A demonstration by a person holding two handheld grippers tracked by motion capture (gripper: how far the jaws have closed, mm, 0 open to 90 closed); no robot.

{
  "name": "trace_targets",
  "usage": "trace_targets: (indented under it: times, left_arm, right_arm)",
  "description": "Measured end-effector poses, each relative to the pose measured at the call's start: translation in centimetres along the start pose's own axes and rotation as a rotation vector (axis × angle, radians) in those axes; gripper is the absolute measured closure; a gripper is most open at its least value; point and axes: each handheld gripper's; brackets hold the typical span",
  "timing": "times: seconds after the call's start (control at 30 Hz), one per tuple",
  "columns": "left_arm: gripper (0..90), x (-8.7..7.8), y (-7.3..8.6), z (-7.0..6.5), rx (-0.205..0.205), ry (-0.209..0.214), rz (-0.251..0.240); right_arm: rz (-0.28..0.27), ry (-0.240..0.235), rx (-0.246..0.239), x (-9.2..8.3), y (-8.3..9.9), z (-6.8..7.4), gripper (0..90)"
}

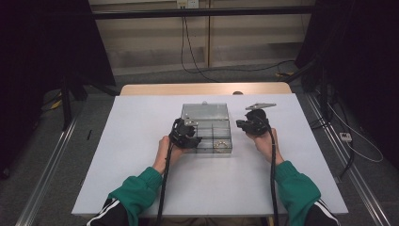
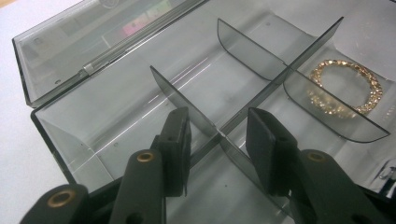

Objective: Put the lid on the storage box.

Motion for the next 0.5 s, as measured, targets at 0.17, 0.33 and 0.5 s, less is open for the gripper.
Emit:
trace_targets:
  times: [0.17,0.33,0.5]
  left_arm:
    - [60.4,0.0,0.0,0.0,0.000,0.001,0.000]
    - [60.4,0.0,0.0,0.0,0.001,-0.001,0.002]
    - [60.5,0.0,0.0,0.0,0.002,0.002,-0.001]
  right_arm:
    - [0.029,0.016,0.017,1.9,-0.9,-0.5,90.0]
    - [0.069,-0.010,0.047,3.8,-1.5,-1.0,90.0]
    - [0.095,-0.024,0.051,5.3,-2.3,-0.9,90.0]
Point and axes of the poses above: each handheld gripper's, and its own axes: x roughly forward along the jaws, y roughly out of its underside, z roughly to its left, and after that the axes turned 6 degrees about z, right-handed
